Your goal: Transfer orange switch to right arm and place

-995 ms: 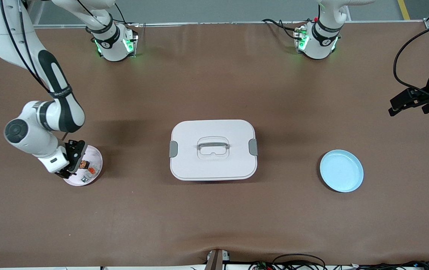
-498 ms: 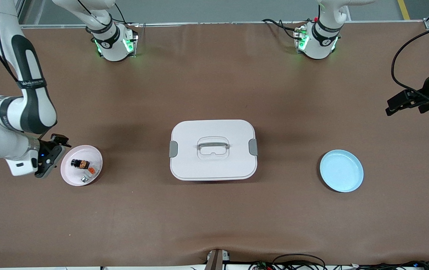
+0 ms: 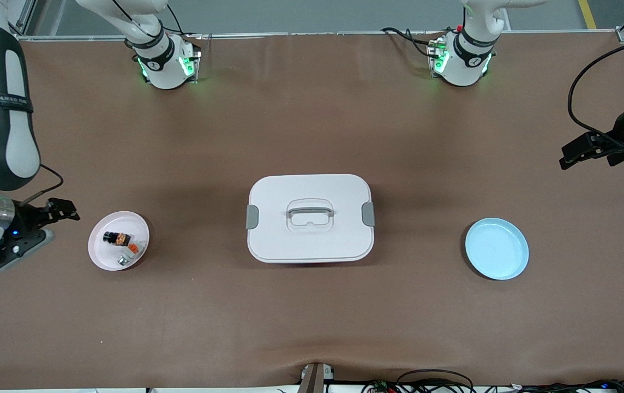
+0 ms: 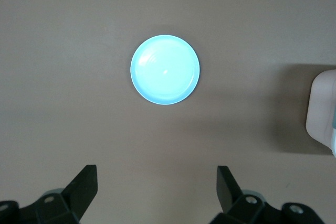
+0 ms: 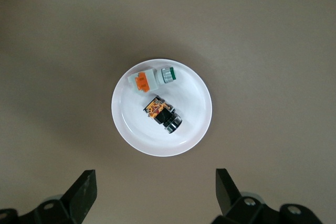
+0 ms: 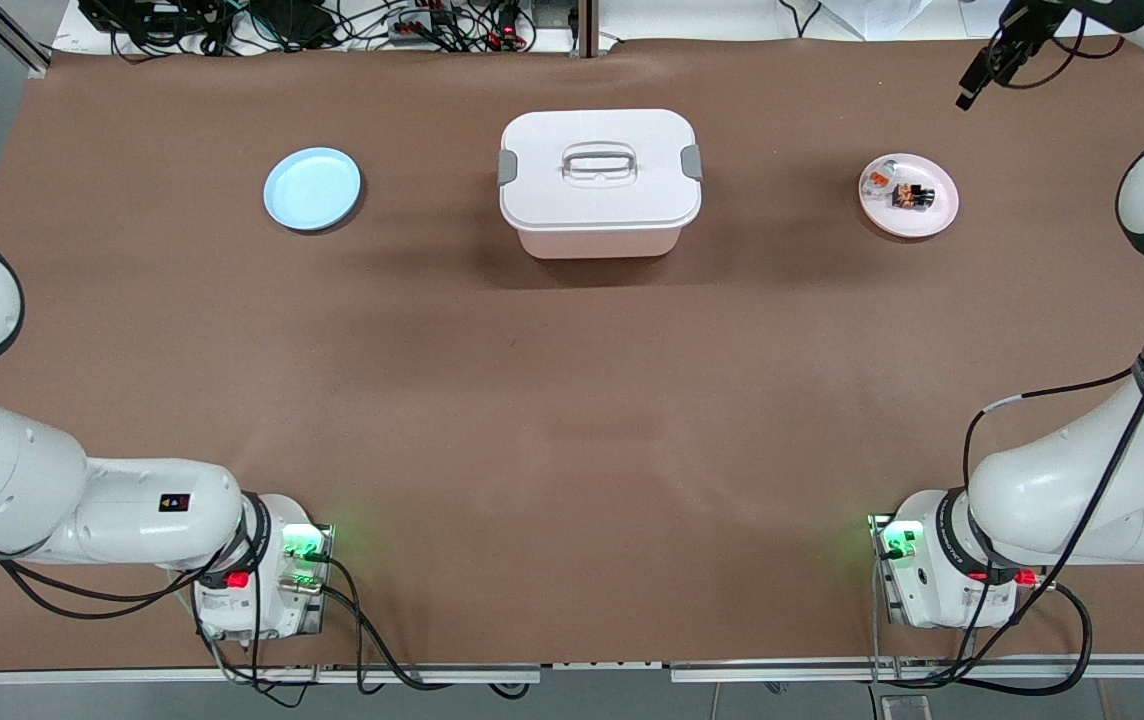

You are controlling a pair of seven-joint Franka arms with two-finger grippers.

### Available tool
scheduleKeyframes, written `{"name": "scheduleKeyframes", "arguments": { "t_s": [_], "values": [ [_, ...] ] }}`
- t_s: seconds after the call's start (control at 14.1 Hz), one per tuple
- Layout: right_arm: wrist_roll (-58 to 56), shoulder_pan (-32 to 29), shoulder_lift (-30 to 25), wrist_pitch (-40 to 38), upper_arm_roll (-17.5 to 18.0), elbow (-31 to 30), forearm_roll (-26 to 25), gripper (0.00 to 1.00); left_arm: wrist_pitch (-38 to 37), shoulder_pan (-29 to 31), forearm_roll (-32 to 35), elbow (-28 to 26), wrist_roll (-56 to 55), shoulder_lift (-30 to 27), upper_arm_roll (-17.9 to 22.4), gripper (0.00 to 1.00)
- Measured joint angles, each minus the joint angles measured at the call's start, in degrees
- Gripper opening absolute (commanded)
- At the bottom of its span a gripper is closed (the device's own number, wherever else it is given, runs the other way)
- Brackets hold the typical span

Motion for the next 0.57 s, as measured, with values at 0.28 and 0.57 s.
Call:
{"name": "scheduleKeyframes", "arguments": {
  "t_s": [0.28, 0.57],
  "values": [
    [11.7, 0.0, -1.0, -0.9, 0.0, 1.7, 0.1, 1.00, 0.0, 0.0, 0.0, 0.1, 0.0, 0.0, 0.0, 1.00],
    [19.7, -0.2, -4.0, -1.3, -0.1, 1.9, 2.3, 1.00, 0.0, 0.0, 0.0, 0.1, 0.0, 0.0, 0.0, 1.00]
  ]
}}
